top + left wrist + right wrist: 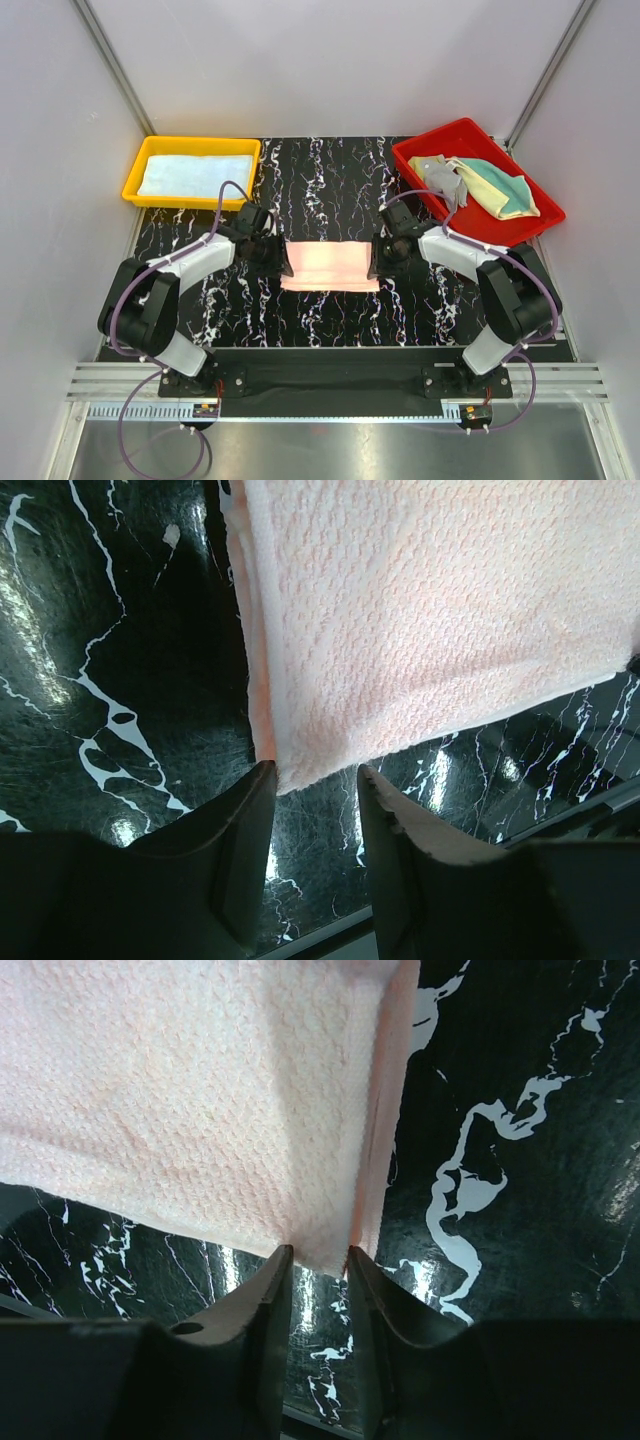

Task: Fold and stack the towels
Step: Fold the towel

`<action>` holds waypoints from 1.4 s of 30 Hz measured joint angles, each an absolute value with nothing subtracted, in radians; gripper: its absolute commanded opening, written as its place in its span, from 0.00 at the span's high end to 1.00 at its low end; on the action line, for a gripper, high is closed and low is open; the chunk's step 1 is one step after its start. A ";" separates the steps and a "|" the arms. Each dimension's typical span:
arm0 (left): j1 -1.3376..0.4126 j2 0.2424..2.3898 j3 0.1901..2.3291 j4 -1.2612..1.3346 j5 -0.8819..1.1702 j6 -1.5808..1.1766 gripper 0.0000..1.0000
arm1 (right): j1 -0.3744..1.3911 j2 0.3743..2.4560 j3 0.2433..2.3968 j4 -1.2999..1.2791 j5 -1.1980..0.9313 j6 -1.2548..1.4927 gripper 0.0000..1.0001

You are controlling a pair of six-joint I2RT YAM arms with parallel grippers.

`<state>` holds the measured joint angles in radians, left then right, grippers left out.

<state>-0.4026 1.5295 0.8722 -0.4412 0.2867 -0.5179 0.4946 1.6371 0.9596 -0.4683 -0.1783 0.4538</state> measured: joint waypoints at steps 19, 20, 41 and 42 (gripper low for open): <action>-0.403 1.553 0.913 -0.519 0.290 -0.517 1.00 | 0.495 1.630 0.982 -0.523 -0.203 0.437 1.00; -0.403 1.551 0.923 -0.532 0.289 -0.517 1.00 | 0.495 1.621 0.990 -0.534 -0.203 0.433 1.00; -0.424 1.504 0.809 -0.511 0.331 -0.556 0.94 | 0.495 1.513 0.825 -0.508 -0.212 0.439 1.00; -0.424 1.513 0.809 -0.505 0.331 -0.555 0.90 | 0.495 1.515 0.819 -0.497 -0.212 0.440 0.95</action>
